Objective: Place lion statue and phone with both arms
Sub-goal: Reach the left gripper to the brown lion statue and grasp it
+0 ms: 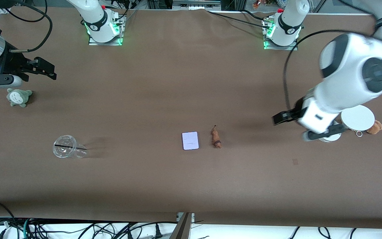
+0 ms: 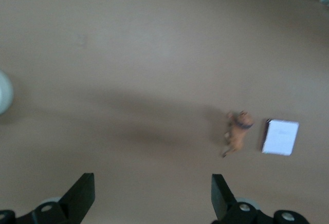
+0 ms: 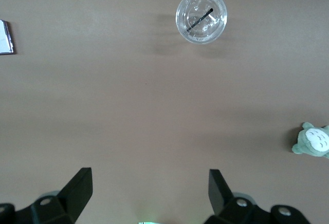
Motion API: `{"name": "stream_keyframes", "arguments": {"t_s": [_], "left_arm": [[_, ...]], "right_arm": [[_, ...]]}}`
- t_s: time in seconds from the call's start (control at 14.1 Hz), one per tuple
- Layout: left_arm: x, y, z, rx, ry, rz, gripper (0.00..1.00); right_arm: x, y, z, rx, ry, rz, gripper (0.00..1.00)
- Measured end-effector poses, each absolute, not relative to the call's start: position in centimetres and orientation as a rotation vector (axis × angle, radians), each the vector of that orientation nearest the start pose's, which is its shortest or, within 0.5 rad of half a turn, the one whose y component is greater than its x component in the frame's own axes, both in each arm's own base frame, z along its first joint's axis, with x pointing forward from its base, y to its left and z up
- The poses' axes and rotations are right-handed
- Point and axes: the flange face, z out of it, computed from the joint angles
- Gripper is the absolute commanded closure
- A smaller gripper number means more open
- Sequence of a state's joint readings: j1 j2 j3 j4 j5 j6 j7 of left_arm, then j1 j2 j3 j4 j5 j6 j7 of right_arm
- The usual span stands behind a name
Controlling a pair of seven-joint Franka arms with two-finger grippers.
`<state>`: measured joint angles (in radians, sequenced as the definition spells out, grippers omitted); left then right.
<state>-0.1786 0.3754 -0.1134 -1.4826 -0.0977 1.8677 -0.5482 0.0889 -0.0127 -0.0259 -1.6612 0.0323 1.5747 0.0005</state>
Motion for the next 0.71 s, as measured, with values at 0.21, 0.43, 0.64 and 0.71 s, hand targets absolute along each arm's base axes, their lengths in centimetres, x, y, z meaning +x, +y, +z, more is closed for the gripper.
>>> {"name": "stream_keyframes", "arguments": {"t_s": [0.21,0.43,0.64,0.71], "left_arm": [[64.5,-26.5,40.7,-3.192,-0.538,-0.023,0.0],[63.8,-31.4,35.0,-3.206,-0.564,-0.131,0.0],[62.6,-34.0,29.9,-3.16,-0.469,-0.2,0.0],[62.1,-34.8,28.6,-3.142,-0.447,-0.22,0.0]], "right_arm": [[54.8,3.8,58.5,-3.106,-0.095,0.127,0.0],[55.0,3.9,58.2,-3.104,-0.094,0.136,0.0],[55.0,3.8,58.1,-3.103,-0.102,0.138,0.0],[55.1,3.8,58.1,-3.103,-0.102,0.139,0.0]]}}
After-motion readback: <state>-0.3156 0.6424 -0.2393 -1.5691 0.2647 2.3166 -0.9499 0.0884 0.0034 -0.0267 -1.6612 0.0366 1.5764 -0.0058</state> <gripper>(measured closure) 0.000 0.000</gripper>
